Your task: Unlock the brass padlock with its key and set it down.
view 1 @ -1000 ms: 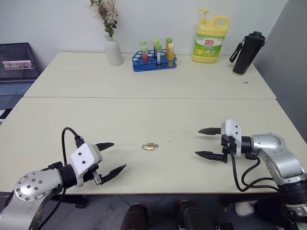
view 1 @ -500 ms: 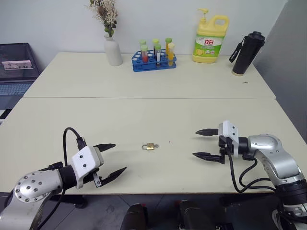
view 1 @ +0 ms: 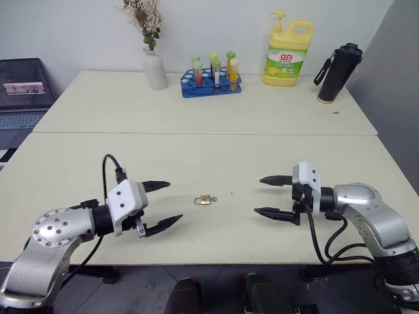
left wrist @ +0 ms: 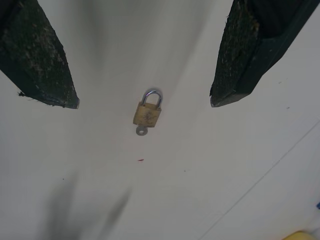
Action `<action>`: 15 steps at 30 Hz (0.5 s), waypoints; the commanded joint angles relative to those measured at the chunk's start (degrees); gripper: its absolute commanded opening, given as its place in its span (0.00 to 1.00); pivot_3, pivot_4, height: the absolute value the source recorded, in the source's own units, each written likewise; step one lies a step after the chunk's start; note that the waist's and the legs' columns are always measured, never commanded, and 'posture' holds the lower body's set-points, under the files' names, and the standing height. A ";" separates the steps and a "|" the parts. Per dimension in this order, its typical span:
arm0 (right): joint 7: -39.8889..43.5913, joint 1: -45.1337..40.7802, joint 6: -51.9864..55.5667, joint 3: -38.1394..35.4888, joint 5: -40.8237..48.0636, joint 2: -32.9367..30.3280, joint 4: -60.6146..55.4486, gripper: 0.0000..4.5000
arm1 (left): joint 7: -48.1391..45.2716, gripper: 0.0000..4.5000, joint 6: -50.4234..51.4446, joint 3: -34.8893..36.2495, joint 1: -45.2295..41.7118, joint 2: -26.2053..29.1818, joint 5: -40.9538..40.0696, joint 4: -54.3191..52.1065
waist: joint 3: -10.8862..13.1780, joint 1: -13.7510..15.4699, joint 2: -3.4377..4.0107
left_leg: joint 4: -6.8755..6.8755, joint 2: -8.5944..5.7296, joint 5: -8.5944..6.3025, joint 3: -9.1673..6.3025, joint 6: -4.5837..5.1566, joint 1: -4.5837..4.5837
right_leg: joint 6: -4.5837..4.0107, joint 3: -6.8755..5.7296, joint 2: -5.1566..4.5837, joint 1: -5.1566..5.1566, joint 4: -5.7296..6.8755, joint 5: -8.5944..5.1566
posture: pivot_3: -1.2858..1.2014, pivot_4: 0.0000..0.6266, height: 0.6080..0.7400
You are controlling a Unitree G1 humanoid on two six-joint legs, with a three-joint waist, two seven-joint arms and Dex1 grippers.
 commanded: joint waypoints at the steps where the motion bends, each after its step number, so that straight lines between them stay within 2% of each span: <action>1: -3.18 -0.50 3.90 0.45 -0.62 -0.80 -4.01 1.00 | -0.20 0.97 -2.80 -4.66 -3.40 -0.80 3.78 3.61 | 0.00 -0.02 0.00 | 0.01 0.00 0.00 0.00 0.00 0.00 | 0.00 0.01 0.00 0.00 0.00 0.00 | 0.52 0.24 1.00; 4: -4.63 -0.57 4.85 1.53 -1.24 -0.36 -5.07 1.00 | -0.38 0.97 -5.66 -9.17 -7.28 -2.64 7.14 9.10 | 0.00 -0.03 -0.01 | 0.00 0.00 0.00 0.00 0.00 0.01 | 0.00 0.01 0.04 0.00 0.00 0.00 | 0.52 0.24 1.00; 15: -7.19 2.81 8.31 0.70 1.37 -0.68 -9.76 1.00 | -2.59 0.97 -12.63 -16.63 -18.48 -8.68 12.32 26.38 | -0.01 -0.03 -0.02 | 0.05 -0.03 0.00 -0.02 0.00 -0.08 | 0.02 -0.01 0.08 -0.02 0.00 0.01 | 0.52 0.24 1.00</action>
